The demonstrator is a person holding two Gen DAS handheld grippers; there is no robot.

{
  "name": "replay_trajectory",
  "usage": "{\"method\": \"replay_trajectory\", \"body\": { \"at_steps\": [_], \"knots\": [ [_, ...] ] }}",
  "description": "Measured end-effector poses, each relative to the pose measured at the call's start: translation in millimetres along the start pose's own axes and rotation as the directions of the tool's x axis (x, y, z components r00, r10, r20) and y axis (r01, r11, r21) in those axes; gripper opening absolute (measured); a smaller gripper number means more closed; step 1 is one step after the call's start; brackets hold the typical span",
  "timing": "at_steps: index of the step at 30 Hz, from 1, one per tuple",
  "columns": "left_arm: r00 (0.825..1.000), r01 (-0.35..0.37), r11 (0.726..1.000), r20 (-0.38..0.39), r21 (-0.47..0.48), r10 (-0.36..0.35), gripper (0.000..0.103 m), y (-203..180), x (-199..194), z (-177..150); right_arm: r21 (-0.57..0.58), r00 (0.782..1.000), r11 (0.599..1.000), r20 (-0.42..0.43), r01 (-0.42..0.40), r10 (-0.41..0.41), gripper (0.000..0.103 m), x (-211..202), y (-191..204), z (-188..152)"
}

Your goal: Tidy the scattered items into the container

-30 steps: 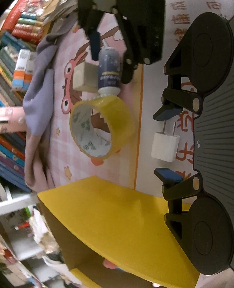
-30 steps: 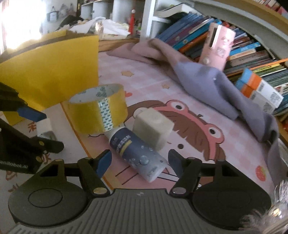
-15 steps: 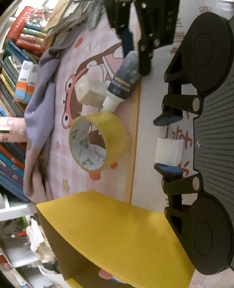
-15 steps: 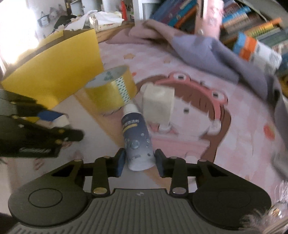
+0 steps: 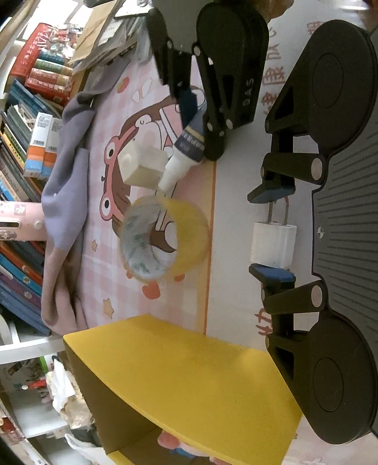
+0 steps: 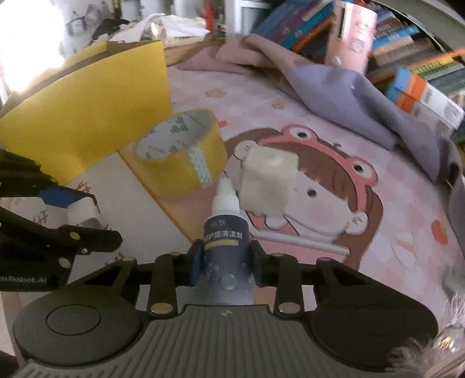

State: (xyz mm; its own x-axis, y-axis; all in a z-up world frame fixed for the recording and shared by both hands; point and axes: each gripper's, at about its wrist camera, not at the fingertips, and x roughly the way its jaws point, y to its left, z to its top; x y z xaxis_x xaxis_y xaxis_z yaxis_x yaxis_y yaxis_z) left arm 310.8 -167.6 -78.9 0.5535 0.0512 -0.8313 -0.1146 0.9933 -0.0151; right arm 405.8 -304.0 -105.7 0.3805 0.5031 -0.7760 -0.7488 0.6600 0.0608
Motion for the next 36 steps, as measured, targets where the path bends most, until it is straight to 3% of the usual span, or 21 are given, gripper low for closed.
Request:
{"method": "replay_trajectory", "body": {
  "at_steps": [10, 17, 31, 36],
  "knots": [
    [0.994, 0.097, 0.995, 0.045, 0.025, -0.098, 0.043, -5, -38, 1, 0.131, 0.999, 0.991, 0.036, 0.012, -0.017, 0.031, -44, 1, -16],
    [0.977, 0.182, 0.981, 0.098, 0.073, -0.188, 0.044, 1, -73, -4, 0.179, 0.998, 0.984, 0.065, 0.010, -0.022, 0.031, -94, 24, -26],
    [0.917, 0.322, 0.930, 0.188, 0.177, -0.353, 0.044, 63, -139, -53, 0.303, 0.989, 0.949, 0.087, 0.091, -0.122, 0.031, -153, 135, -34],
    [0.906, 0.346, 0.922, 0.192, 0.173, -0.376, 0.044, 101, -157, -82, 0.325, 0.992, 0.944, 0.089, 0.061, -0.095, 0.031, -157, 186, -29]
  ]
}}
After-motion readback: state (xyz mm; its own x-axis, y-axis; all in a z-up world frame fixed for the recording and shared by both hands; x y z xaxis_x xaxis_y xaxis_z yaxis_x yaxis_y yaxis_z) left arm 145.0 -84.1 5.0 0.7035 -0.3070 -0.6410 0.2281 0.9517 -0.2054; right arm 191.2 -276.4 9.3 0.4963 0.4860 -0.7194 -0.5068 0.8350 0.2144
